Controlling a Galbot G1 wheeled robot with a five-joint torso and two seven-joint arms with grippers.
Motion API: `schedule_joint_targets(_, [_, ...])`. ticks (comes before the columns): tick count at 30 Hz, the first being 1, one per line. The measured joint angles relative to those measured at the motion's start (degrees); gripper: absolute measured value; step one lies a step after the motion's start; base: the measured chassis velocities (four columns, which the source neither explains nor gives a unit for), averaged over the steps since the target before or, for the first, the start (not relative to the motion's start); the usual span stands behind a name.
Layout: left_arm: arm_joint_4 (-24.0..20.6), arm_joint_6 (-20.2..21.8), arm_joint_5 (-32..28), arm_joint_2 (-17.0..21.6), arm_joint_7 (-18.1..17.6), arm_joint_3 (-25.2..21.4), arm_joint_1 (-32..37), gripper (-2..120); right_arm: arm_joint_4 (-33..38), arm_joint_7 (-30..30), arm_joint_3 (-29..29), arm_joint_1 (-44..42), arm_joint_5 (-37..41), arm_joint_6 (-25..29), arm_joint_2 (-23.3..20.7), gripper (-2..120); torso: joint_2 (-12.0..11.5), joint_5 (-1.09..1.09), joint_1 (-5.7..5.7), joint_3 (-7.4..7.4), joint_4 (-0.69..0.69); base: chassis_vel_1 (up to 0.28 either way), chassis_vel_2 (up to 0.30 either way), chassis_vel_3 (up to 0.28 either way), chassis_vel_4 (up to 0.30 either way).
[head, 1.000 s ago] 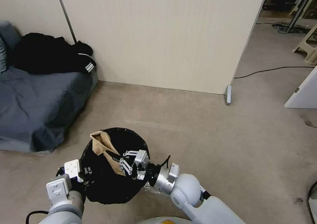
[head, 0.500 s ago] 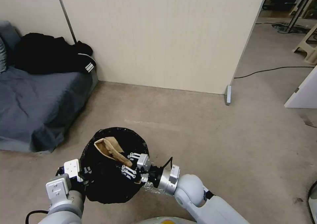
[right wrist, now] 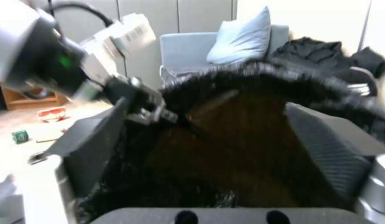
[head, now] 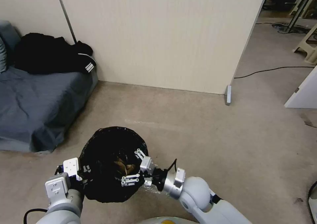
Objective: Pick up the trash bin, then pick up the garbage from the floor and place it into the trash bin.
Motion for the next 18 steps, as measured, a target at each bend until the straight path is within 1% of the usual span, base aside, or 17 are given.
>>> schedule_joint_targets(1, [0.40, -0.25, 1.05, 0.06, 0.44, 0.00, -0.12, 1, 1.76, 0.31, 0.99, -0.93, -0.56, 0.05, -0.59, 99, 0.00, 0.00, 0.00, 0.00, 0.00, 0.000, 0.000, 0.000, 0.000])
schedule_joint_targets(2, [0.40, -0.25, 1.05, 0.06, 0.44, 0.00, -0.12, 1, 1.76, 0.31, 0.99, -0.93, -0.56, 0.05, -0.59, 99, 0.00, 0.00, 0.00, 0.00, 0.00, 0.000, 0.000, 0.000, 0.000])
schedule_joint_targets(4, [0.91, -0.64, 2.18, 0.16, 0.88, 0.02, -0.25, 1, 4.62, 0.94, 3.08, -2.31, -1.24, 0.30, -1.11, 100, 0.00, 0.01, 0.00, 0.00, 0.00, 0.000, 0.000, 0.000, 0.000])
schedule_joint_targets(6, [1.69, -1.15, 3.10, 0.57, 1.38, 0.05, -0.57, 1, 10.53, 3.58, 8.86, -5.47, -2.99, 0.76, -1.09, 100, 0.00, -0.01, 0.00, 0.00, 0.01, 0.000, 0.000, 0.000, 0.000])
schedule_joint_targets(7, [1.69, -1.15, 3.10, 0.57, 1.38, 0.05, -0.57, 1, 10.53, 3.58, 8.86, -5.47, -2.99, 0.76, -1.09, 100, 0.00, -0.01, 0.00, 0.00, 0.01, 0.000, 0.000, 0.000, 0.000])
schedule_joint_targets(9, [2.09, -1.47, 3.35, 0.90, 1.54, 0.04, -0.98, 1, 15.03, 8.89, 14.17, -9.06, -5.75, 0.93, 0.46, 100, 0.00, 0.01, 0.00, 0.00, 0.00, 0.000, 0.000, 0.000, 0.000])
schedule_joint_targets(10, [2.09, -1.47, 3.35, 0.90, 1.54, 0.04, -0.98, 1, 15.03, 8.89, 14.17, -9.06, -5.75, 0.93, 0.46, 100, 0.00, 0.01, 0.00, 0.00, 0.00, 0.000, 0.000, 0.000, 0.000])
schedule_joint_targets(12, [2.52, -1.78, 3.37, 1.24, 1.59, -0.02, -1.54, 1, 18.80, 15.20, 19.26, -13.67, -9.03, 0.65, 2.87, 100, 0.00, 0.01, 0.00, 0.00, -0.01, 0.000, 0.000, 0.000, 0.000])
schedule_joint_targets(13, [2.80, -1.92, 3.38, 1.51, 1.63, -0.02, -1.91, 1, 20.89, 20.23, 21.69, -17.65, -10.97, 0.05, 4.82, 100, 0.00, 0.00, 0.00, 0.00, -0.01, 0.000, 0.000, 0.000, 0.000])
schedule_joint_targets(14, [2.80, -1.92, 3.38, 1.51, 1.63, -0.02, -1.91, 1, 20.89, 20.23, 21.69, -17.65, -10.97, 0.05, 4.82, 100, 0.00, 0.00, 0.00, 0.00, -0.01, 0.000, 0.000, 0.000, 0.000])
schedule_joint_targets(17, [3.17, -2.01, 3.36, 1.91, 1.72, 0.14, -2.57, 1, 22.30, 27.89, 23.14, -23.40, -13.11, -1.37, 7.57, 100, 0.00, 0.00, -0.01, 0.00, -0.02, 0.000, 0.000, 0.000, 0.000])
schedule_joint_targets(18, [3.17, -2.01, 3.36, 1.91, 1.72, 0.14, -2.57, 1, 22.30, 27.89, 23.14, -23.40, -13.11, -1.37, 7.57, 100, 0.00, 0.00, -0.01, 0.00, -0.02, 0.000, 0.000, 0.000, 0.000])
